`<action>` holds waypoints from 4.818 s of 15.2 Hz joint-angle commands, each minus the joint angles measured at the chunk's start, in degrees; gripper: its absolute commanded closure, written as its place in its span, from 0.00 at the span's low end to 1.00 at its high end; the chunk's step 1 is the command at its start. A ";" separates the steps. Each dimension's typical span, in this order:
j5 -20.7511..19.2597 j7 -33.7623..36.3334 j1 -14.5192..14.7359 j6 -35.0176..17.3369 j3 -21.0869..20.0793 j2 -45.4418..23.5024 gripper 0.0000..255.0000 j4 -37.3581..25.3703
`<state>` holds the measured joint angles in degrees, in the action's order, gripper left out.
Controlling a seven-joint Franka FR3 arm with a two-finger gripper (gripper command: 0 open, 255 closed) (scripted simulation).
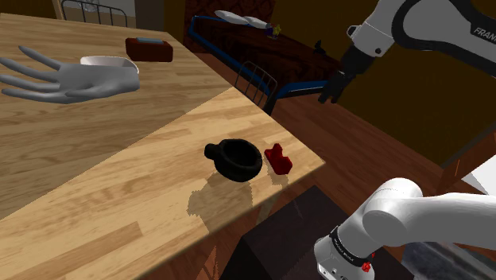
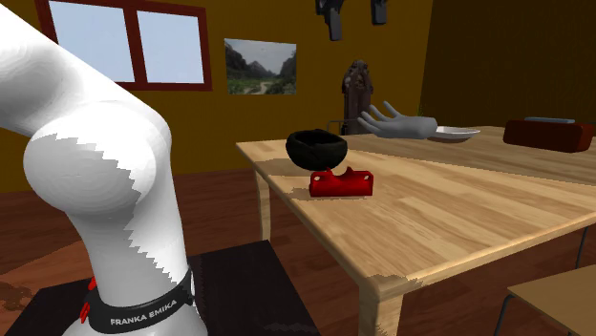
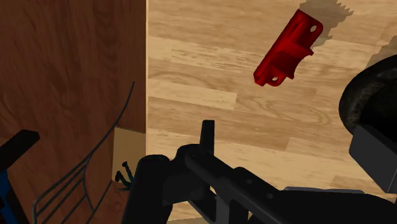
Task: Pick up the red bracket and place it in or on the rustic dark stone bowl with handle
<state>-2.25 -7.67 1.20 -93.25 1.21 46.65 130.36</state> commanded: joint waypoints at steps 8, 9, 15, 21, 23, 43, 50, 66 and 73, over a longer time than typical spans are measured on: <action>3.64 7.83 -1.07 -10.43 -2.05 -0.42 0.00 12.37; 4.23 8.92 -1.15 -12.04 -2.39 -0.76 0.00 13.94; 8.19 15.22 -1.17 -22.55 -4.65 -4.67 0.00 22.21; 11.96 19.59 -0.51 -32.71 -6.65 -10.68 0.00 27.42; 12.21 19.51 -0.38 -34.68 -6.83 -11.74 0.00 28.33; 12.81 19.29 -0.05 -39.37 -7.22 -14.56 1.00 30.19; 12.25 19.79 -0.28 -34.39 -7.01 -11.93 1.00 27.82; 10.87 21.05 -0.82 -20.20 -6.24 -7.30 1.00 18.22; 10.42 21.52 -0.98 -14.61 -5.92 -6.71 1.00 13.20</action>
<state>8.24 13.77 0.24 -108.82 -4.77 39.78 144.36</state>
